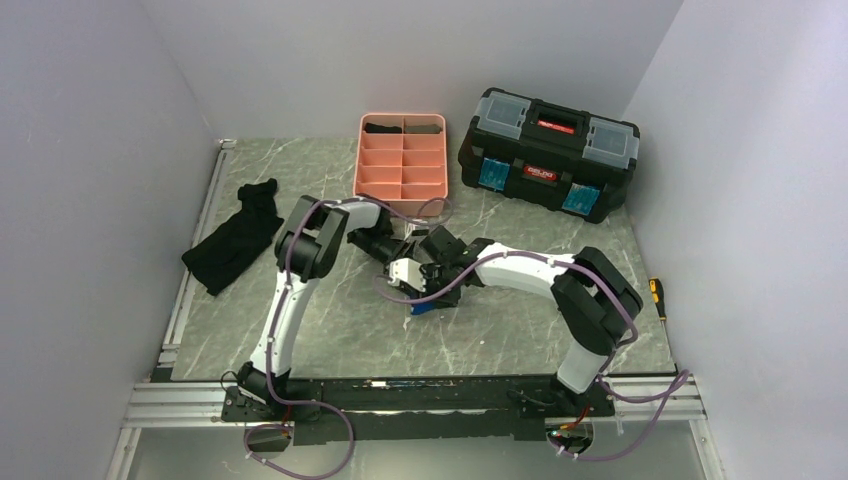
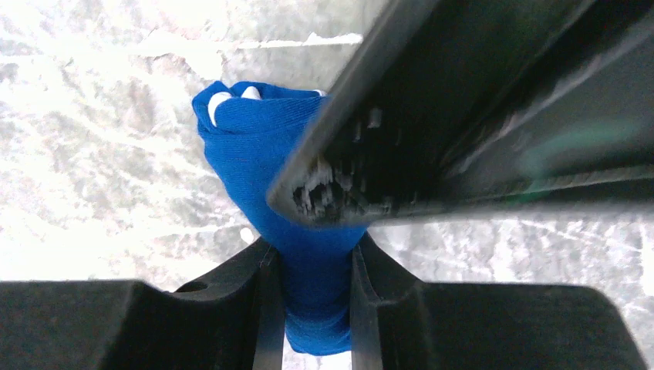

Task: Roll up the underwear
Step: Pick up the underwear from the center of the board.

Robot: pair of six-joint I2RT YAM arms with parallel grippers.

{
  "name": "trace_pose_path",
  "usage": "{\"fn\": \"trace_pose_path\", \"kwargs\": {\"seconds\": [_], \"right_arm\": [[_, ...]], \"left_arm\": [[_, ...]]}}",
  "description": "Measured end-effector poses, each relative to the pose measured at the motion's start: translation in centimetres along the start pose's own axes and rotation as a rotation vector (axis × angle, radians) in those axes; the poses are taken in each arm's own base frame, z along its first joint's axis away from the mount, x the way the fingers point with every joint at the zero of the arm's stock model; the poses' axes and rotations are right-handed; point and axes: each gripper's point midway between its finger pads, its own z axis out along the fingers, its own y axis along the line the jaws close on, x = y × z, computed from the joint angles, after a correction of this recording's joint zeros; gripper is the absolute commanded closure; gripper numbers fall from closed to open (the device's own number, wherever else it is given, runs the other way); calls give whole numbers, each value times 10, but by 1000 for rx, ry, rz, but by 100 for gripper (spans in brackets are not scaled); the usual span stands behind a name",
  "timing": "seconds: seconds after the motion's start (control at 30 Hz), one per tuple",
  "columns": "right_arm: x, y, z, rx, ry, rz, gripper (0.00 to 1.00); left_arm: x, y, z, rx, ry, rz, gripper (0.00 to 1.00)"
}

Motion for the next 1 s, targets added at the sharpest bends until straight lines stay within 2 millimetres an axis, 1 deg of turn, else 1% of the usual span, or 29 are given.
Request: {"fn": "trace_pose_path", "kwargs": {"seconds": [0.03,0.07,0.1,0.13,0.23,0.33,0.43,0.5,0.57,0.67,0.8,0.9,1.0], "right_arm": [[2,3,-2,-6,0,9,100],[4,4,-4,-9,3,17,100],[8,6,-6,-13,11,30,100],[12,7,-9,-15,19,44,100],[20,8,-15,-17,34,77,100],[24,6,-22,-14,39,102,100],[26,5,-31,-10,31,125,100],[27,2,-38,-11,17,151,100],[28,-6,-47,1,1,180,100],[26,-24,-63,28,-38,228,100],[21,-46,-83,76,-100,271,100],[21,-56,-93,105,-127,299,100],[23,-59,-96,113,-137,328,100]], "left_arm": [[2,-6,-4,7,-14,-40,2],[2,-10,-7,11,-26,-66,1],[3,-19,-12,12,-36,-100,1],[4,-19,-16,-11,-34,-83,1],[4,-14,-29,-74,-40,-32,1],[6,-9,-39,-131,-41,7,1],[6,-9,-48,-186,-43,60,1],[5,-14,-56,-226,-52,96,1],[2,-21,-66,-274,-66,141,1],[-8,-37,-89,-358,-116,220,1],[-23,-53,-127,-497,-213,301,1],[-33,-57,-154,-614,-276,331,1],[-42,-56,-179,-735,-322,340,1]]}}
